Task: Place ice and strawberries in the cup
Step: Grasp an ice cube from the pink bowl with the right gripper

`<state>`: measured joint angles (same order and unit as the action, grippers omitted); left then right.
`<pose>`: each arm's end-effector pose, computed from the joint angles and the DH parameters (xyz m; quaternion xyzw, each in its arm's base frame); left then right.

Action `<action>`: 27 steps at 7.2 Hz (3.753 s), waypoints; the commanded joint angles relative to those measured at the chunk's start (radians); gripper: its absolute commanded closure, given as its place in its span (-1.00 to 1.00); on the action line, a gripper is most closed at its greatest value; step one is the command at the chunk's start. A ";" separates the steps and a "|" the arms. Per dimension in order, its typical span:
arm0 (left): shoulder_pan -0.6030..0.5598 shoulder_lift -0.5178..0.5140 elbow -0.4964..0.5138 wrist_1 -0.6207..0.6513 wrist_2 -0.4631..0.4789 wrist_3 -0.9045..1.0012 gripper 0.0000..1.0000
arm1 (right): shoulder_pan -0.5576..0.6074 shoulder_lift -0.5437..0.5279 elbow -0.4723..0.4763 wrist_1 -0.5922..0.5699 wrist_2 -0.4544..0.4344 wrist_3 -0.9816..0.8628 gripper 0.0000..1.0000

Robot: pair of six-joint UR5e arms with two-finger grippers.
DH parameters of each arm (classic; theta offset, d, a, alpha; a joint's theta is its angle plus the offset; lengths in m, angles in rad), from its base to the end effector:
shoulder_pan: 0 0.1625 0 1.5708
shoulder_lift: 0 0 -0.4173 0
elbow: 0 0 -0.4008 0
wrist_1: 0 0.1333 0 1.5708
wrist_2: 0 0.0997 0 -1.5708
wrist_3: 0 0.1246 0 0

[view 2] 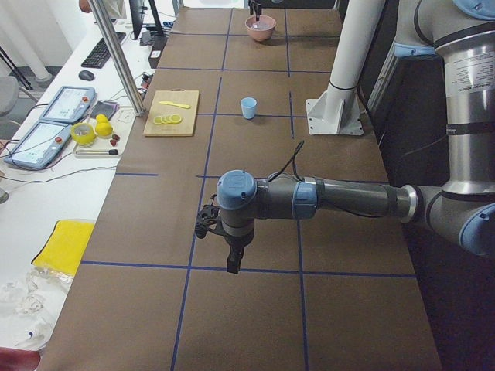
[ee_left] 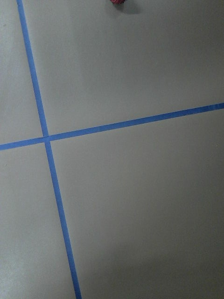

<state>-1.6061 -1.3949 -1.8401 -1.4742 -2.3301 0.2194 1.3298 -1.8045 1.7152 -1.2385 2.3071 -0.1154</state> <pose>-0.0625 -0.4235 0.6267 0.0456 0.3678 0.0848 0.9249 -0.0524 -0.4212 0.6698 0.0904 -0.3636 -0.2071 0.9037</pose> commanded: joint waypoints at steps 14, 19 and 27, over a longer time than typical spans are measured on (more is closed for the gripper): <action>0.000 0.005 -0.004 0.000 -0.002 0.000 -1.00 | -0.055 0.022 -0.069 0.007 -0.052 0.037 -0.63; 0.000 0.007 -0.004 0.000 -0.002 0.000 -1.00 | -0.052 0.022 -0.060 0.007 -0.052 0.026 0.73; 0.002 0.005 -0.005 -0.002 -0.002 0.000 -1.00 | -0.027 0.050 0.160 -0.012 -0.025 0.365 0.97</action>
<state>-1.6058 -1.3898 -1.8454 -1.4746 -2.3316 0.2194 1.3358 -1.7627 1.8222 -1.2494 2.2795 0.1259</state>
